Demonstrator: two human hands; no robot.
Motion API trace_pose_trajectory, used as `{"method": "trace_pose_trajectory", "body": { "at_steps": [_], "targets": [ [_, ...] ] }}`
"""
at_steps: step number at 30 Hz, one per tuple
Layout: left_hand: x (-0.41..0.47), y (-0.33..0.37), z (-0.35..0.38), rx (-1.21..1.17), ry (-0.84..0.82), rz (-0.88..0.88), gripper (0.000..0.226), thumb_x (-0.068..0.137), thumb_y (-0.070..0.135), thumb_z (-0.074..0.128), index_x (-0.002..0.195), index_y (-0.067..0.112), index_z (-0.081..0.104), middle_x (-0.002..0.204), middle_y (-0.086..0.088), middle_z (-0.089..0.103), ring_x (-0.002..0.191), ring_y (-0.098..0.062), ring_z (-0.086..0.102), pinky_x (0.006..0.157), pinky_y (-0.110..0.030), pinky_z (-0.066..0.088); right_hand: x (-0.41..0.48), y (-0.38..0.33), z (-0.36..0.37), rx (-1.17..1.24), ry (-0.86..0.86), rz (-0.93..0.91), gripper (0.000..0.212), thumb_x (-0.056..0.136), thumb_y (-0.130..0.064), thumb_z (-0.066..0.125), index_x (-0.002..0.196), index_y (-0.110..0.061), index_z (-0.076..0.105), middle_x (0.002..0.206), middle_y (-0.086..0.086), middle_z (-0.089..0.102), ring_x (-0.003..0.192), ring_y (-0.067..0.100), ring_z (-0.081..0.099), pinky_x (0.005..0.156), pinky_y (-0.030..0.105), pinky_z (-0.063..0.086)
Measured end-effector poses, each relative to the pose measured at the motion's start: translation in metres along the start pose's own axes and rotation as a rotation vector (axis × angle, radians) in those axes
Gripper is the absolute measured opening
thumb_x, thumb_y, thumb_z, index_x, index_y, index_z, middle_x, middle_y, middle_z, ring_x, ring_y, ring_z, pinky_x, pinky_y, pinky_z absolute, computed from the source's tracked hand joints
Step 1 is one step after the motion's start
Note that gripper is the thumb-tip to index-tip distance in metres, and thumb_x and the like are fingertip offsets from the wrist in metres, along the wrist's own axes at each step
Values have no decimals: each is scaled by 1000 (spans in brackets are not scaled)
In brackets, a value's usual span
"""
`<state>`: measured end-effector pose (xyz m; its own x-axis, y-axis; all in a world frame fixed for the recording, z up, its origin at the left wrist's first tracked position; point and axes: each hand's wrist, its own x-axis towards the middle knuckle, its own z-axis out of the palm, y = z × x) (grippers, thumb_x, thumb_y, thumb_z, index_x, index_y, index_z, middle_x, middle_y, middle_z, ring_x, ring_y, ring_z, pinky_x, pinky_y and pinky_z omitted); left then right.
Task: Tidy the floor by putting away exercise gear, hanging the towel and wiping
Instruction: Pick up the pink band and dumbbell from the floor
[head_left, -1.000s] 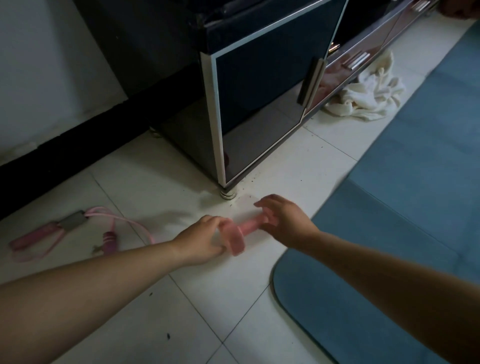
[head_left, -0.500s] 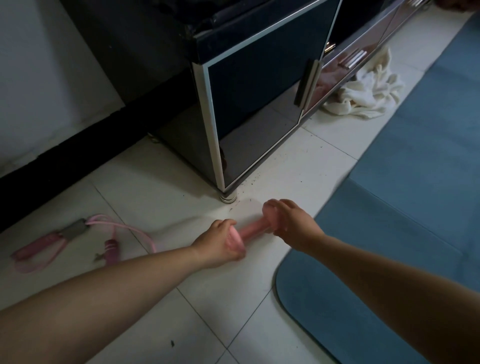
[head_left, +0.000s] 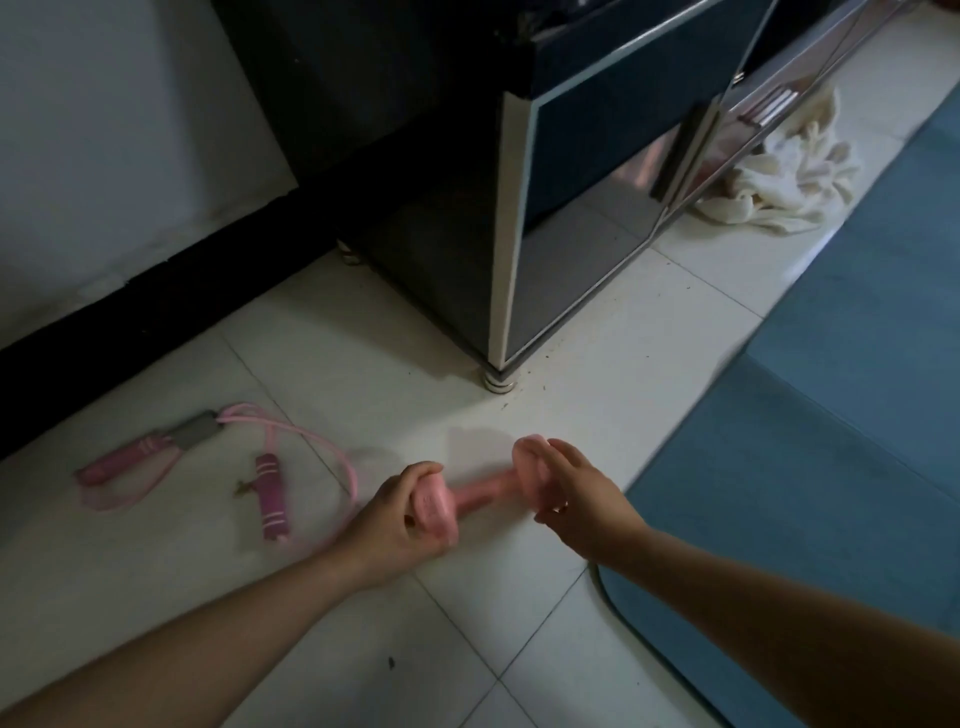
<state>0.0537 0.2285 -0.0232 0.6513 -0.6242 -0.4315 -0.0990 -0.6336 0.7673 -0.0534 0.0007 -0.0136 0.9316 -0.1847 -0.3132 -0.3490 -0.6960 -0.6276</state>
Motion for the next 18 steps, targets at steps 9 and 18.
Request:
{"method": "trace_pose_trajectory", "body": {
  "at_steps": [9,18],
  "targets": [
    [-16,-32,-59,179,189,82,82,67,47,65,137,13,40,137,2,37,129,-10,36,100,0,16,37,-68,29,20,12,-71,68,78,-12,71,129,-34,31,133,-3,41,98,18,54,77,23,47],
    [-6,-60,-110,307,324,8,71,66,47,62,128,16,47,131,-2,47,116,-20,47,100,-30,33,96,-116,54,-69,-34,-101,79,78,-15,73,139,-32,24,140,2,38,107,23,58,89,28,50]
  ]
}}
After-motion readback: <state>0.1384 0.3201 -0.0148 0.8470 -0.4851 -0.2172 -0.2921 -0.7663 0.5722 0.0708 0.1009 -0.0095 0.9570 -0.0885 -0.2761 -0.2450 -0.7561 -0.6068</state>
